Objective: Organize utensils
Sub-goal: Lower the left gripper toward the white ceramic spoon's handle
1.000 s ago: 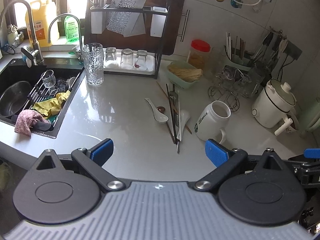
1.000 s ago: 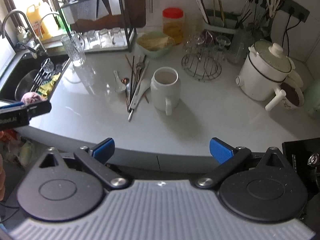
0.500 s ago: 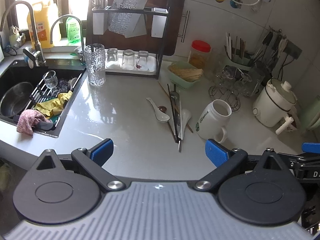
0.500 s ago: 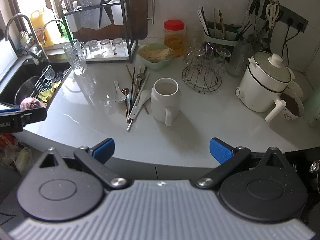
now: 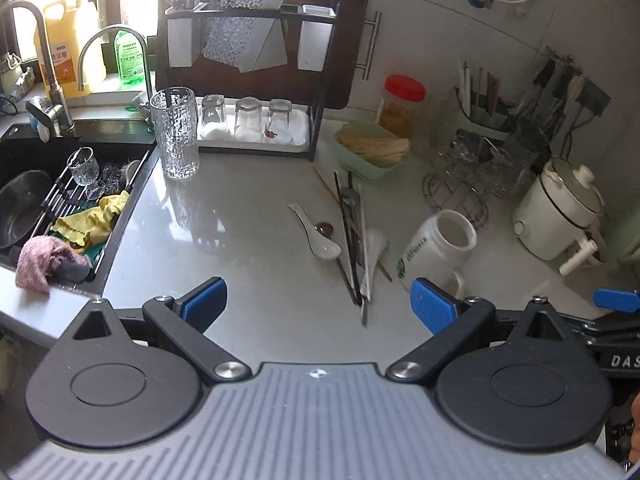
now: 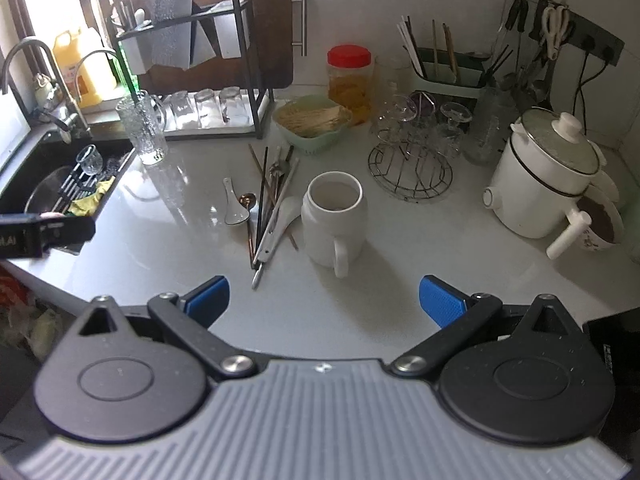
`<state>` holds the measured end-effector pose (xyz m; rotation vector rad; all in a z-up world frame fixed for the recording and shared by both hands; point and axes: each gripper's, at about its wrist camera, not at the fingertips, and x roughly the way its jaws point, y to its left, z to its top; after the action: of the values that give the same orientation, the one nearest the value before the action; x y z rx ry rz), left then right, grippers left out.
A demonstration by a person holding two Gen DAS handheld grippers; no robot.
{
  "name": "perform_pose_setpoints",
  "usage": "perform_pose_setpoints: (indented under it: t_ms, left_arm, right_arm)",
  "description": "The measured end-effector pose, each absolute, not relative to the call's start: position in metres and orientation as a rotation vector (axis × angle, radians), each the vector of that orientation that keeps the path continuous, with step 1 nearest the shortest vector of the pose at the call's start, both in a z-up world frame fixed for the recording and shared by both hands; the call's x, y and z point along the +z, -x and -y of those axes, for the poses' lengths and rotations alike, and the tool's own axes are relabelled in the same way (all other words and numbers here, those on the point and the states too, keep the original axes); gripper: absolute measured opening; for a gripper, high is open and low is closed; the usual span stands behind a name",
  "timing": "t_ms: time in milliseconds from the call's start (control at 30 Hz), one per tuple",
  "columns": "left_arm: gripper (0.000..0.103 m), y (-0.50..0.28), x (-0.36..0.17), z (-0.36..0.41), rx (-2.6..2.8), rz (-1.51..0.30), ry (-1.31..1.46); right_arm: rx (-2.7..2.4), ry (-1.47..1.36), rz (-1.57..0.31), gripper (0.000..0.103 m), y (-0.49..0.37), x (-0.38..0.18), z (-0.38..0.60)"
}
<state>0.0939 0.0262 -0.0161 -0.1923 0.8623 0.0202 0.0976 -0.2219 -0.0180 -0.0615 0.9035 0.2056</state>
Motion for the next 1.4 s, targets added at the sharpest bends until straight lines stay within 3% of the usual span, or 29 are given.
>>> perform_pose_setpoints:
  t_ms: [333, 1100, 1400]
  left_arm:
    - [0.1, -0.188, -0.047, -0.034, -0.037, -0.904, 0.168]
    - [0.098, -0.354, -0.198, -0.083, -0.069, -1.096, 0.358]
    - [0.082, -0.376, -0.211, -0.086, -0.064, -1.093, 0.378]
  right_arm:
    - [0.19, 0.069, -0.883, 0.103, -0.149, -0.05, 0.204]
    - [0.062, -0.015, -0.942, 0.1, -0.22, -0.146, 0.19]
    - [0.047, -0.025, -0.908, 0.1, -0.233, -0.172, 0.195]
